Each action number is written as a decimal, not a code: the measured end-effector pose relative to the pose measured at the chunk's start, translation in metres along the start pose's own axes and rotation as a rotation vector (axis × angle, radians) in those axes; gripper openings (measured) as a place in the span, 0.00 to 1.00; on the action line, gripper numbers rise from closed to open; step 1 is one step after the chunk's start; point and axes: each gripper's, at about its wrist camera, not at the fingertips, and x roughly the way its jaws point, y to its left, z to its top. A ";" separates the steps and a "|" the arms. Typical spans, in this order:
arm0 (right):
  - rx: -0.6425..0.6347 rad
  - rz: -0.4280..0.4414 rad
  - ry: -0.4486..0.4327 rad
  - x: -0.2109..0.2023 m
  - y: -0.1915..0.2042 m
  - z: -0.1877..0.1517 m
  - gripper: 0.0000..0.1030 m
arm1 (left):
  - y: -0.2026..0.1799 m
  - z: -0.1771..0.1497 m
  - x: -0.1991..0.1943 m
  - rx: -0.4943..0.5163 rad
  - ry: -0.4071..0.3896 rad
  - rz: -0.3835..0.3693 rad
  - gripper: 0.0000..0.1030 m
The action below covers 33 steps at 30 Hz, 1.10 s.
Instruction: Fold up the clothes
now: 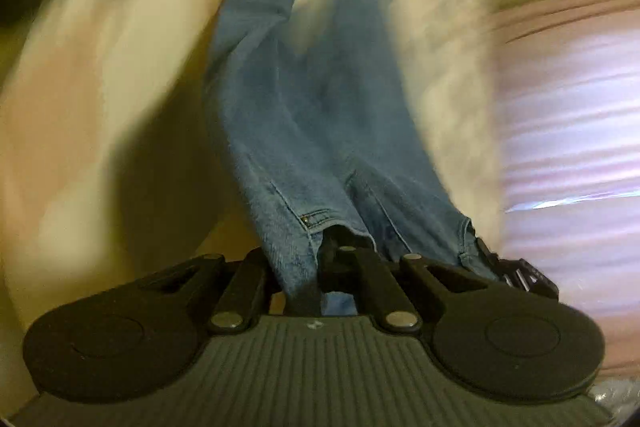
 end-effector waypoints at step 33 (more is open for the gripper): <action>-0.202 -0.519 -0.174 -0.111 -0.125 -0.180 0.51 | 0.037 -0.096 -0.013 0.294 0.270 0.172 0.21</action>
